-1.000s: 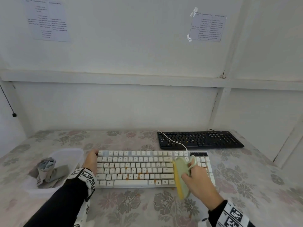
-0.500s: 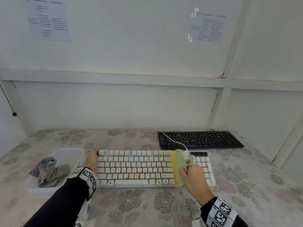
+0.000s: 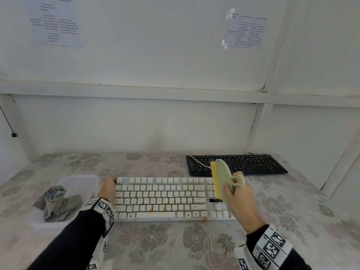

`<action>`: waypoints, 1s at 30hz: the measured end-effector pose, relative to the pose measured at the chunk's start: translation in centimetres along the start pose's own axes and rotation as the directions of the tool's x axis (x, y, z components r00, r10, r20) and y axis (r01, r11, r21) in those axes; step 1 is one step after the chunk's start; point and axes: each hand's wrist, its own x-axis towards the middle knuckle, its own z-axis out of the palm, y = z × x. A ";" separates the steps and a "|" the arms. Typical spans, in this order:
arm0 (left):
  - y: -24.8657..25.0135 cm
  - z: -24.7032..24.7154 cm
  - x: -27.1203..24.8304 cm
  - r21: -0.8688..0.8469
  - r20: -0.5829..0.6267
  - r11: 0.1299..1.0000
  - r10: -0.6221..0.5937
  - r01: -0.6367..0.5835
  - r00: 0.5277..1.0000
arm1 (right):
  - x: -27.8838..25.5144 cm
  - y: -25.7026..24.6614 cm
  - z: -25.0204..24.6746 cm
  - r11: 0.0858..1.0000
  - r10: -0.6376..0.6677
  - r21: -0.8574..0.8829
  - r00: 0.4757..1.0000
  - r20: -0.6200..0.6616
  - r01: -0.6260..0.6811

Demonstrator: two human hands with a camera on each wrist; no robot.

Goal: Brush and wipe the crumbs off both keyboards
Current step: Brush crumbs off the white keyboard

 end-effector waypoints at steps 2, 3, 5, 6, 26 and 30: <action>0.0 0.0 0.0 0.004 0.012 1.000 0.003 -0.003 1.000 | 0.3 0.4 0.7 0.999 0.015 -0.053 0.999 0.047 -0.013; 0.0 0.1 0.1 0.004 0.012 1.000 0.001 -0.001 1.000 | 0.2 0.6 0.9 0.997 0.033 -0.067 0.996 0.080 -0.027; -0.1 0.1 0.2 0.003 0.016 1.000 -0.001 0.001 1.000 | -0.3 0.9 1.1 0.996 0.064 -0.064 0.989 0.131 -0.056; -0.1 0.1 0.2 0.000 0.016 1.000 -0.001 0.001 1.000 | -0.6 1.1 1.1 0.996 0.075 -0.057 0.985 0.152 -0.067; 0.3 0.0 -0.5 0.003 0.011 1.000 -0.002 0.002 1.000 | -0.2 0.9 0.5 0.988 0.106 -0.120 0.991 0.081 -0.096; 0.4 0.2 -0.7 -0.008 0.000 1.000 -0.002 0.002 1.000 | -1.5 1.3 -0.5 0.975 0.193 -0.140 0.971 0.145 -0.173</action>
